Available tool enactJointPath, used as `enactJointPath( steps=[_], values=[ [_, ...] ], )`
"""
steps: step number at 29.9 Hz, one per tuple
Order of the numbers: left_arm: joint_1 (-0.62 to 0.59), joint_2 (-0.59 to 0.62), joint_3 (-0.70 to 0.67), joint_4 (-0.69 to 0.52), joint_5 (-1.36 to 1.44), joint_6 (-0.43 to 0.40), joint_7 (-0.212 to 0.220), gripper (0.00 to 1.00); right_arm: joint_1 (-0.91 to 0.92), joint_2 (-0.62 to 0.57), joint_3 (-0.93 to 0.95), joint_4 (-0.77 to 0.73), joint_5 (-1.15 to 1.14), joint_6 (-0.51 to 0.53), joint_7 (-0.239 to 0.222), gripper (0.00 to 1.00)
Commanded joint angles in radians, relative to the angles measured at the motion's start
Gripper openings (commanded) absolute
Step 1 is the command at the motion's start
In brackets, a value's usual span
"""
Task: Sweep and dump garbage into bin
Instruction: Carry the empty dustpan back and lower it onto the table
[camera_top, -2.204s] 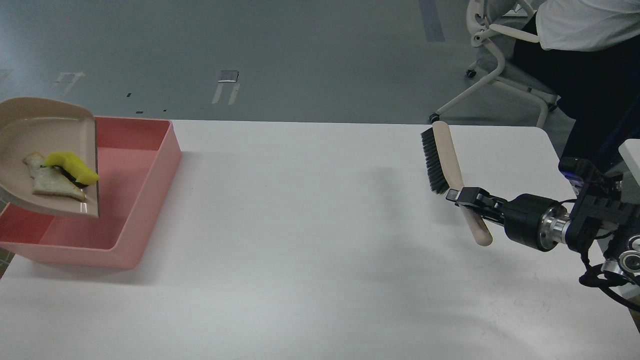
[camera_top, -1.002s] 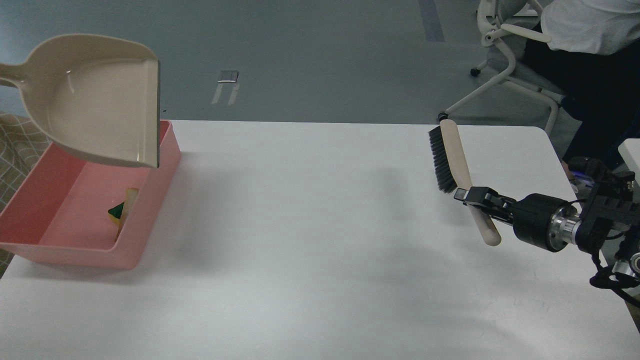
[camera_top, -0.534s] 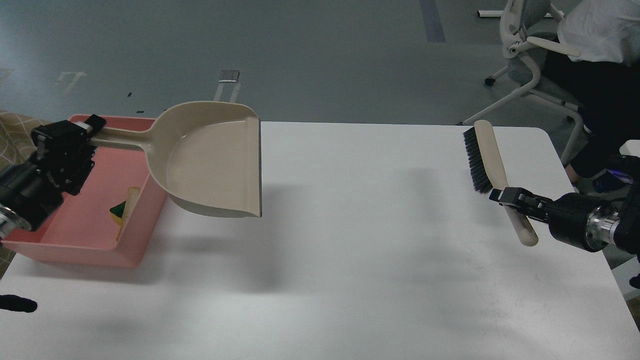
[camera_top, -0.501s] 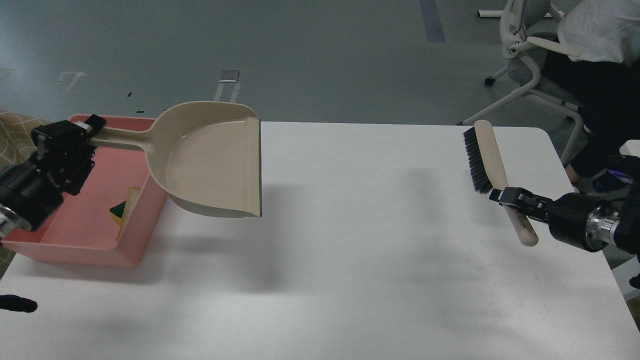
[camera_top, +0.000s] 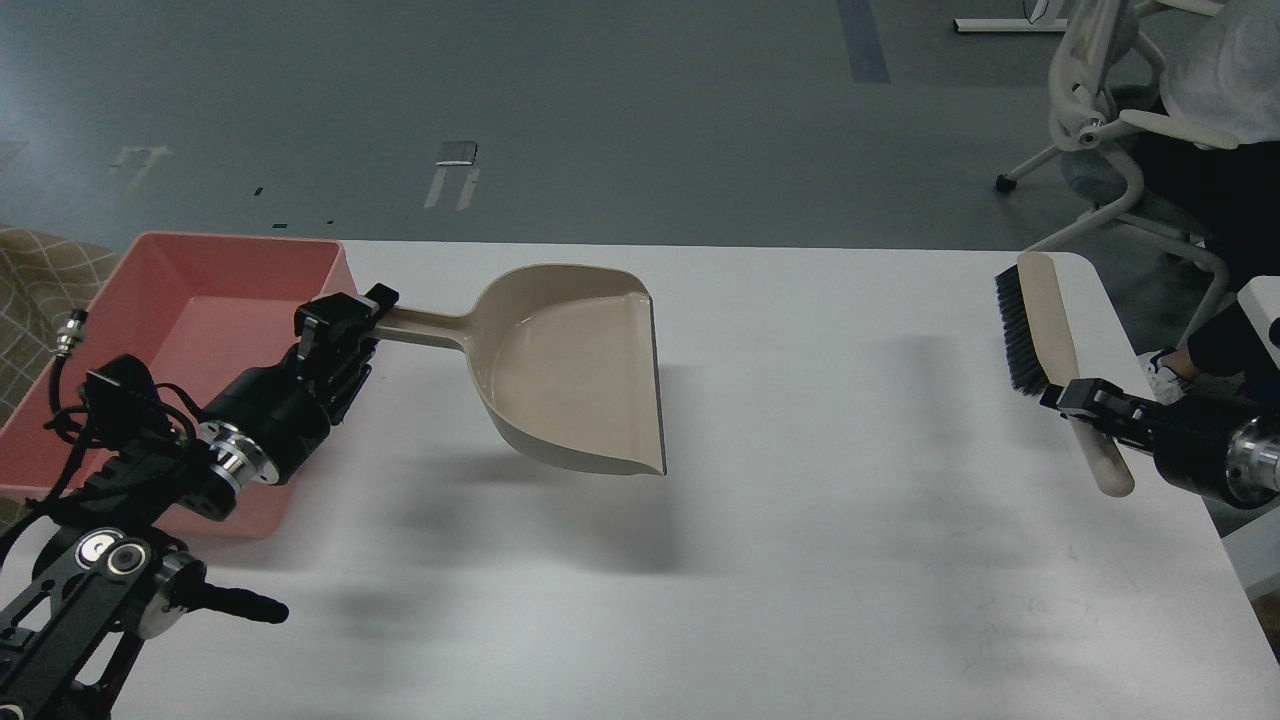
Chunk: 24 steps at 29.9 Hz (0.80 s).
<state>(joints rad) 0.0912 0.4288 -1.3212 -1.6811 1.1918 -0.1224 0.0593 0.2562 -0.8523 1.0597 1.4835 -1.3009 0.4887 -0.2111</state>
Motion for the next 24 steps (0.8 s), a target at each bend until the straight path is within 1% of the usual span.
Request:
enactJointPath(
  steps=[1, 3, 4, 7, 10, 14, 24],
  values=[
    [-0.039, -0.013, 0.080, 0.017, 0.006, 0.056, 0.004, 0.03, -0.006, -0.002, -0.003, 0.000, 0.000, 0.000, 0.002, 0.00],
    [-0.074, -0.027, 0.132, 0.032, 0.006, 0.102, 0.002, 0.03, -0.009, -0.001, -0.003, 0.003, 0.000, 0.000, 0.002, 0.00],
    [-0.094, -0.041, 0.161, 0.047, 0.014, 0.139, 0.002, 0.03, -0.009, -0.001, -0.003, 0.006, 0.000, 0.000, 0.002, 0.00],
    [-0.125, -0.067, 0.207, 0.061, 0.035, 0.184, 0.001, 0.03, -0.009, 0.001, -0.004, 0.011, 0.000, 0.000, 0.002, 0.00],
    [-0.142, -0.094, 0.234, 0.119, 0.063, 0.190, -0.003, 0.03, -0.009, 0.003, -0.004, 0.012, 0.000, 0.000, 0.002, 0.00],
    [-0.154, -0.119, 0.237, 0.168, 0.094, 0.190, -0.009, 0.04, -0.009, 0.003, -0.003, 0.018, 0.000, 0.000, 0.002, 0.00],
    [-0.154, -0.124, 0.267, 0.175, 0.109, 0.194, -0.018, 0.04, -0.009, 0.010, -0.007, 0.029, 0.002, 0.000, 0.002, 0.00]
  ],
)
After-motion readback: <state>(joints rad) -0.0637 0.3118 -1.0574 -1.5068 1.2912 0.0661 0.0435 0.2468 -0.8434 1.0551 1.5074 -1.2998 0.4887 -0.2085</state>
